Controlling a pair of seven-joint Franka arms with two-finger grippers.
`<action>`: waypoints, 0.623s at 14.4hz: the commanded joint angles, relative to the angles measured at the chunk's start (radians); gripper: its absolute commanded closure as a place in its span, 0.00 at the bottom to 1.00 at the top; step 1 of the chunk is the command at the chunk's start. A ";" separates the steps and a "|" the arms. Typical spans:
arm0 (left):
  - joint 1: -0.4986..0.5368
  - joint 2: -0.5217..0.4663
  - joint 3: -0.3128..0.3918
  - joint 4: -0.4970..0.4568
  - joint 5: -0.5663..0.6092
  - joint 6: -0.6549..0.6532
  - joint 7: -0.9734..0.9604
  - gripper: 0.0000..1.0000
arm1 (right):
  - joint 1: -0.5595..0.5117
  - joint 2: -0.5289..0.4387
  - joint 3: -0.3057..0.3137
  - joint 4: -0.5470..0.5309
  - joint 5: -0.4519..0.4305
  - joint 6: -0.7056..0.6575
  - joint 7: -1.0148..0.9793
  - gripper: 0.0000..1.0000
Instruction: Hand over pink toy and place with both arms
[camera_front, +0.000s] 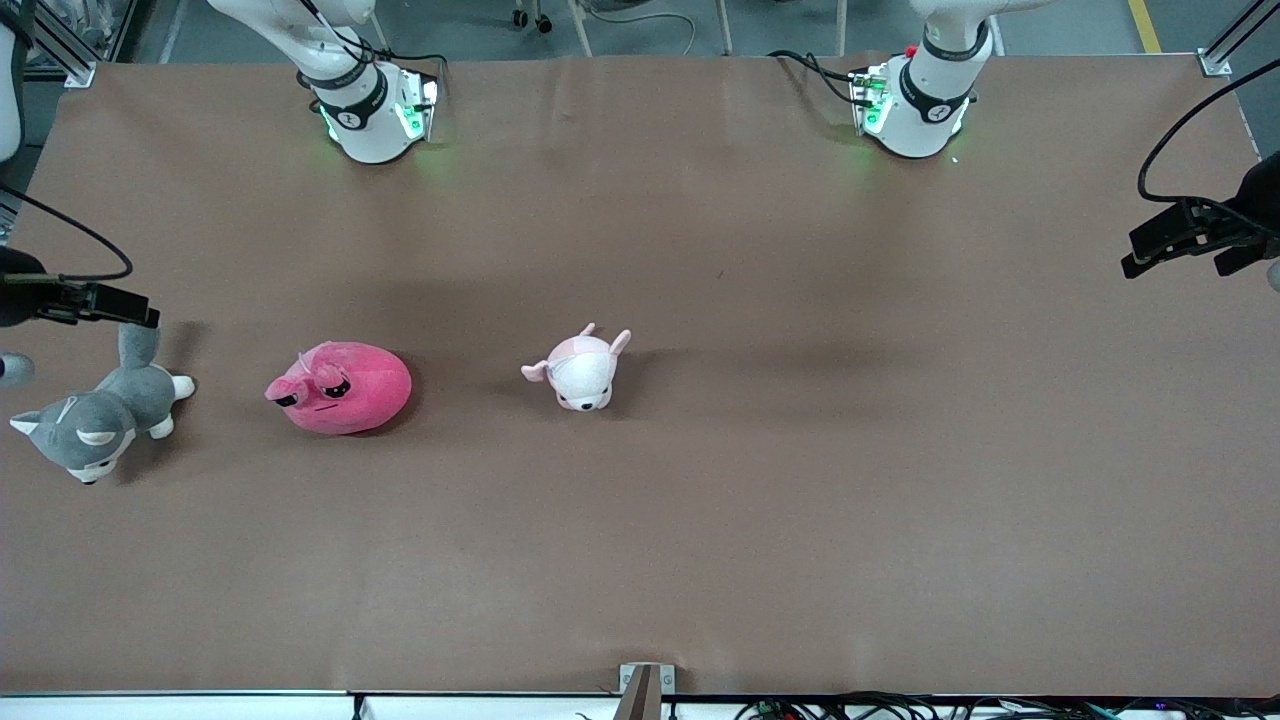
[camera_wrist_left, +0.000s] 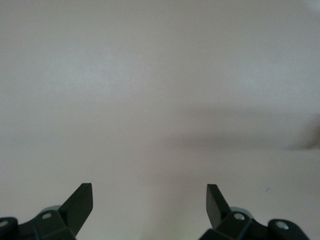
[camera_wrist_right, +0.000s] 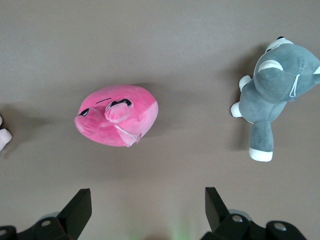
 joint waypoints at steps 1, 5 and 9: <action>-0.047 -0.013 0.044 0.004 -0.002 -0.004 0.023 0.00 | 0.010 -0.079 0.003 -0.032 0.003 -0.024 -0.010 0.00; -0.099 -0.013 0.090 0.004 -0.002 -0.004 0.023 0.00 | 0.014 -0.144 0.003 -0.067 0.002 -0.022 -0.012 0.00; -0.157 -0.013 0.150 0.004 -0.002 -0.004 0.023 0.00 | 0.024 -0.176 0.003 -0.078 0.000 -0.030 -0.012 0.00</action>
